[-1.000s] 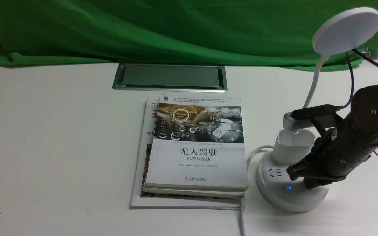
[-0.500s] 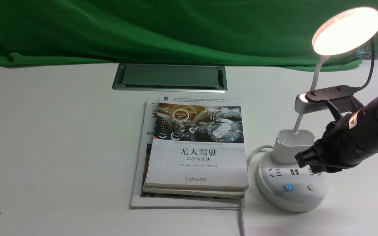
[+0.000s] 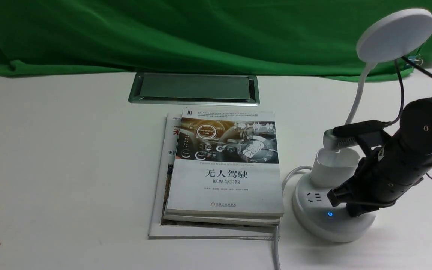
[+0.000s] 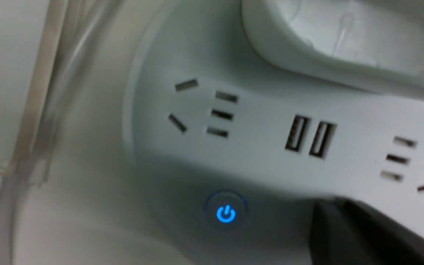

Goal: Turn off the desk lamp on the white desktop by hand.

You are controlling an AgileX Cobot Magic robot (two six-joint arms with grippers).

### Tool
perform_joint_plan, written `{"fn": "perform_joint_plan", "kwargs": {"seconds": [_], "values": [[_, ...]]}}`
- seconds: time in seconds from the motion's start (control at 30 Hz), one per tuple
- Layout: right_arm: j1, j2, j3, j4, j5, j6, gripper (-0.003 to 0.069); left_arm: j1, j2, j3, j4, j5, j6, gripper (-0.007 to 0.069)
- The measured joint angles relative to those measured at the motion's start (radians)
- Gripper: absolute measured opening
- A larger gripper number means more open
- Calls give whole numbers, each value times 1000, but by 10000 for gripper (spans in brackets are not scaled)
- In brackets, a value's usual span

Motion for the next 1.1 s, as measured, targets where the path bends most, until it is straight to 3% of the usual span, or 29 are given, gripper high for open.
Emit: {"fn": "perform_joint_plan", "kwargs": {"seconds": [0.3, 0.7, 1.1], "values": [[0, -129, 16, 2, 34, 0, 52, 0, 0, 0, 0, 0, 0, 242], [0, -655, 290, 2, 61, 3, 62, 0, 0, 0, 0, 0, 0, 242], [0, -1013, 331, 2, 35, 6, 62, 0, 0, 0, 0, 0, 0, 242]]}}
